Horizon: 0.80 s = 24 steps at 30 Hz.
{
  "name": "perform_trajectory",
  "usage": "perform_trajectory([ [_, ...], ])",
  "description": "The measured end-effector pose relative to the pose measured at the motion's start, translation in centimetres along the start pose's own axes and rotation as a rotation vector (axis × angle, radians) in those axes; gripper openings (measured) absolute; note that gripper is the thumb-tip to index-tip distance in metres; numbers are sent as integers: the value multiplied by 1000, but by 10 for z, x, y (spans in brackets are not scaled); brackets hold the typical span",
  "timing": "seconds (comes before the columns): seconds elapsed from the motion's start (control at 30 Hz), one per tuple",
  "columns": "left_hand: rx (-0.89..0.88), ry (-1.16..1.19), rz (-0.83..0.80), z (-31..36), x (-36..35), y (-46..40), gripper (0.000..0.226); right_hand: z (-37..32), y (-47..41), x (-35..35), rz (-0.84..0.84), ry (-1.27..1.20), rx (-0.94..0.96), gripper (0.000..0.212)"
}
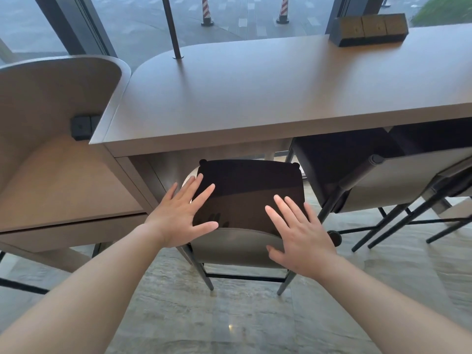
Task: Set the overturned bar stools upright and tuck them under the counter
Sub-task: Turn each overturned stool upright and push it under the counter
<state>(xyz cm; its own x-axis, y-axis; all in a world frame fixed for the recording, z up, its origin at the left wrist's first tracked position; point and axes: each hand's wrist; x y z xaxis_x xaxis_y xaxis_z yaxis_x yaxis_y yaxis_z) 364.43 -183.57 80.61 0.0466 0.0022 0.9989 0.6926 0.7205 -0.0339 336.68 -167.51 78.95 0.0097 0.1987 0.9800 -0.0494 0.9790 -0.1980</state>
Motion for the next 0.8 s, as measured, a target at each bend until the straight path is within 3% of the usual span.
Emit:
perform_trajectory([
  [0.8,135,6,-46,-6,7,1,83,19,-63,-11,30,-70,61,91],
])
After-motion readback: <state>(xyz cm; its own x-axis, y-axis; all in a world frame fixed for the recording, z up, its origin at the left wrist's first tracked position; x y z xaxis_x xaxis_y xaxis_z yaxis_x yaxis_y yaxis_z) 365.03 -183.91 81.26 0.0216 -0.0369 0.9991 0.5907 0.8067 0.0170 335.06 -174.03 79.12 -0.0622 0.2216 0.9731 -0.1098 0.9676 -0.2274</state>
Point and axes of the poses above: each hand's wrist, its own y-axis away from the middle knuckle, its own x-axis out of the back of the hand, z = x × y, and after that the axes turned 8 degrees about z, right-handed
